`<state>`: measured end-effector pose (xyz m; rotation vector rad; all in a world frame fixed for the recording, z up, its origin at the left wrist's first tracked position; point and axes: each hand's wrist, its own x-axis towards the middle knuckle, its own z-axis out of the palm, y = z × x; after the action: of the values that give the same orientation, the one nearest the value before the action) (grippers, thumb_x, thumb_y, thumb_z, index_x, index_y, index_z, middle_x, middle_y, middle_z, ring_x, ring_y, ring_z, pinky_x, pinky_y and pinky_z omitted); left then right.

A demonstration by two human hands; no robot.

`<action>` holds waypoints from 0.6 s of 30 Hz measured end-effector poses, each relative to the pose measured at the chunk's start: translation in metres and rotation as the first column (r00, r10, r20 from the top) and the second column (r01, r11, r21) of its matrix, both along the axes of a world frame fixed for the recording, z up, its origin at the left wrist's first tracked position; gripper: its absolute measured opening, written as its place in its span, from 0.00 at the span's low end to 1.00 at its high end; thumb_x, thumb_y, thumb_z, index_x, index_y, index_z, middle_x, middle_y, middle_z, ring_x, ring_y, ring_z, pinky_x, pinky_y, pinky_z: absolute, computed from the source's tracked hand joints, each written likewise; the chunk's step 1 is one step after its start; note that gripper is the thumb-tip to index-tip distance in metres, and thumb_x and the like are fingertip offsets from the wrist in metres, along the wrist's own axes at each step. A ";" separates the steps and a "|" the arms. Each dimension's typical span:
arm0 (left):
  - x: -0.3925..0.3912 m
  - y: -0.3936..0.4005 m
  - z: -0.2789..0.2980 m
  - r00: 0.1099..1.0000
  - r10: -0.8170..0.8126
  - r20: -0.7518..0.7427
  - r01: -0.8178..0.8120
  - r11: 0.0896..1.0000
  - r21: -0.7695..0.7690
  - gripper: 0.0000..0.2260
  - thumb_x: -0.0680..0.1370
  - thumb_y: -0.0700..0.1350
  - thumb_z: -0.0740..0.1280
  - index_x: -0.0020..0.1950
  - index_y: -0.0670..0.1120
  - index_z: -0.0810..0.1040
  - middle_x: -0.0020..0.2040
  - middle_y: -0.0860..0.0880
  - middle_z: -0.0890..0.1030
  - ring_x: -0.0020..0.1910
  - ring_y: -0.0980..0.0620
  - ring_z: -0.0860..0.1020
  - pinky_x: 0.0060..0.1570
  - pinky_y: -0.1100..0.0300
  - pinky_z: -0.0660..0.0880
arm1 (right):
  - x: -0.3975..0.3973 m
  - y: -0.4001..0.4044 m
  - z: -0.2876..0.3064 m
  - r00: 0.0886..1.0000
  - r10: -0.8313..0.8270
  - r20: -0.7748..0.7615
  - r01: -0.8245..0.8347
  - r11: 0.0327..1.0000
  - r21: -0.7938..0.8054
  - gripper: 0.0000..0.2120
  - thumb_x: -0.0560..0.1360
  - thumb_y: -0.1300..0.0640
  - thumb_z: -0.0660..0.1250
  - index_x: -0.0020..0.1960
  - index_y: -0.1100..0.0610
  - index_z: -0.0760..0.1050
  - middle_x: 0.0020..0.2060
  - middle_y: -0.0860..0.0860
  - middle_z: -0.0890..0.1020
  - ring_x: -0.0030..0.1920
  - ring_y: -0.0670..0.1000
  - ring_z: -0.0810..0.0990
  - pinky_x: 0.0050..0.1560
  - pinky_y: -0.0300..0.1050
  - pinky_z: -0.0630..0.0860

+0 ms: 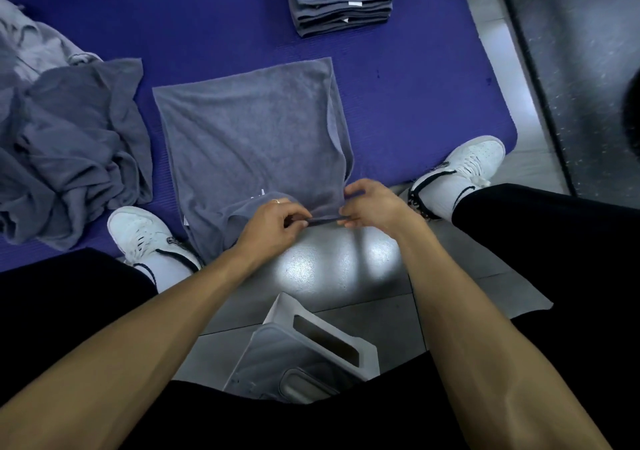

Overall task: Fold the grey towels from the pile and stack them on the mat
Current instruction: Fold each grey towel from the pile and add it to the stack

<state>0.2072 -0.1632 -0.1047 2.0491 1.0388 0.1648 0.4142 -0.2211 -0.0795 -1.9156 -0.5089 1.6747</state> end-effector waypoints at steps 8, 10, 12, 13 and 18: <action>-0.079 -0.014 -0.010 0.815 0.536 -0.220 -0.571 0.808 -0.146 0.05 0.76 0.40 0.70 0.46 0.48 0.84 0.43 0.55 0.83 0.46 0.57 0.80 0.50 0.66 0.72 | -0.093 0.046 -0.006 0.797 0.356 0.488 -0.466 0.876 0.122 0.12 0.73 0.68 0.63 0.50 0.60 0.83 0.51 0.55 0.84 0.53 0.54 0.81 0.48 0.29 0.67; -0.107 -0.024 -0.017 0.700 0.668 -0.255 -0.712 0.683 -0.164 0.06 0.76 0.39 0.69 0.44 0.50 0.83 0.41 0.54 0.82 0.44 0.57 0.79 0.46 0.70 0.70 | -0.113 0.044 -0.014 0.776 0.418 0.472 -0.522 0.845 0.111 0.14 0.74 0.66 0.63 0.55 0.59 0.83 0.54 0.55 0.83 0.55 0.53 0.81 0.50 0.29 0.66; -0.132 -0.031 -0.022 0.591 0.755 -0.284 -0.806 0.561 -0.188 0.08 0.76 0.38 0.68 0.42 0.50 0.83 0.39 0.54 0.82 0.40 0.57 0.78 0.45 0.69 0.71 | -0.126 0.041 -0.024 0.715 0.491 0.497 -0.608 0.788 0.095 0.15 0.74 0.66 0.64 0.59 0.57 0.81 0.56 0.56 0.82 0.57 0.54 0.80 0.56 0.34 0.69; -0.142 -0.033 -0.025 0.554 0.784 -0.278 -0.832 0.512 -0.214 0.10 0.76 0.38 0.69 0.41 0.52 0.83 0.38 0.54 0.81 0.38 0.57 0.77 0.46 0.66 0.73 | -0.131 0.039 -0.029 0.671 0.521 0.527 -0.652 0.753 0.087 0.16 0.74 0.66 0.65 0.60 0.57 0.80 0.57 0.56 0.81 0.57 0.54 0.79 0.58 0.37 0.71; -0.159 -0.037 -0.039 0.401 0.860 -0.314 -0.896 0.297 -0.330 0.08 0.76 0.37 0.70 0.42 0.49 0.84 0.34 0.55 0.81 0.31 0.60 0.75 0.39 0.66 0.72 | -0.139 0.034 -0.042 0.616 0.512 0.598 -0.697 0.709 0.111 0.13 0.76 0.63 0.66 0.59 0.55 0.80 0.57 0.53 0.79 0.55 0.51 0.79 0.59 0.41 0.73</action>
<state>0.0483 -0.2003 -0.1437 0.8287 1.9800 0.3644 0.2754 -0.1873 -0.1210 -2.0385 -1.7466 1.2311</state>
